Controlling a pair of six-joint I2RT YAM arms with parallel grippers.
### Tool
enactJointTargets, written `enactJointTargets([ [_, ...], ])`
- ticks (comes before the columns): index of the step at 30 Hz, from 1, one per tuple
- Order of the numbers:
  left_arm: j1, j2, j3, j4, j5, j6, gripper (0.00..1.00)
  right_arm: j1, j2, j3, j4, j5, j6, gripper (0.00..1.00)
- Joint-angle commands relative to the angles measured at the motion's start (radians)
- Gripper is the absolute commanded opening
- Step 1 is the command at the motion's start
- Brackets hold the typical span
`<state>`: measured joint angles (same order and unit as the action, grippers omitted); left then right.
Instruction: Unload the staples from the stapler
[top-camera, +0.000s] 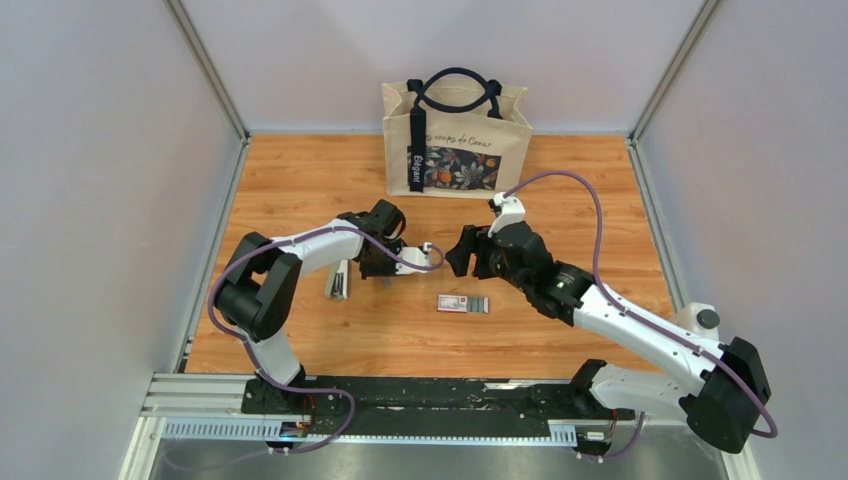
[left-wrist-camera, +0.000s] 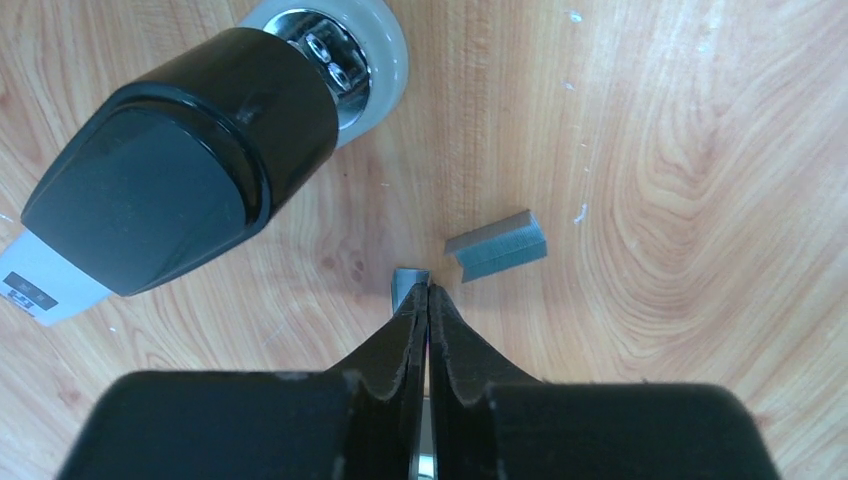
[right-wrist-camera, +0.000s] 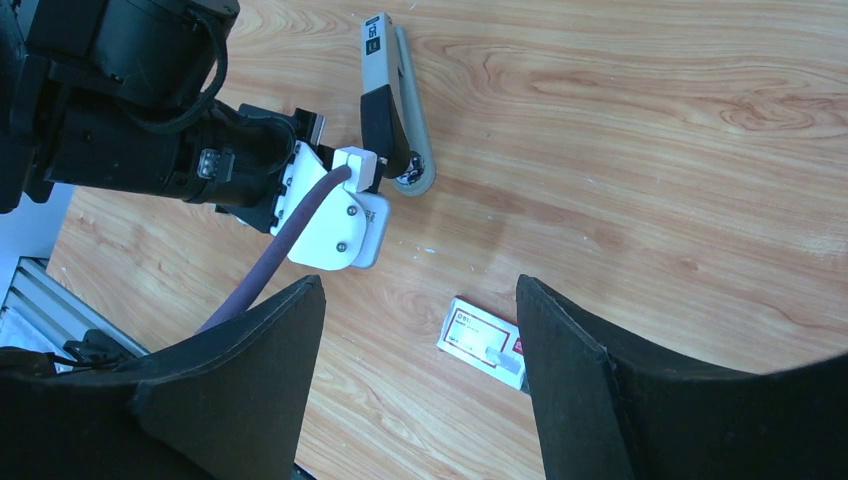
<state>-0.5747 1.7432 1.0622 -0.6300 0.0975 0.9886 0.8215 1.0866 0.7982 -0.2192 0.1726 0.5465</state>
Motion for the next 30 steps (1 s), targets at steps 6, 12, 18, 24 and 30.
enactJointTargets([
  [6, -0.004, -0.142, 0.068, -0.114, 0.091, -0.062, 0.02, -0.002, -0.036, 0.018, 0.023, -0.007, 0.006, 0.73],
  [12, -0.004, -0.186, 0.055, -0.128, 0.074, -0.050, 0.07, -0.002, -0.059, 0.007, 0.021, -0.010, 0.012, 0.73],
  [18, 0.004, -0.215, -0.024, -0.102, 0.106, 0.056, 0.36, -0.002, -0.077, -0.017, 0.024, -0.007, 0.018, 0.75],
  [24, 0.024, -0.284, -0.015, -0.175, 0.215, 0.106, 0.76, -0.002, -0.080, -0.045, 0.058, 0.004, 0.018, 0.76],
  [30, 0.024, -0.235, 0.015, -0.203, 0.203, 0.140, 0.82, -0.002, -0.079, -0.079, 0.110, 0.002, 0.020, 0.76],
])
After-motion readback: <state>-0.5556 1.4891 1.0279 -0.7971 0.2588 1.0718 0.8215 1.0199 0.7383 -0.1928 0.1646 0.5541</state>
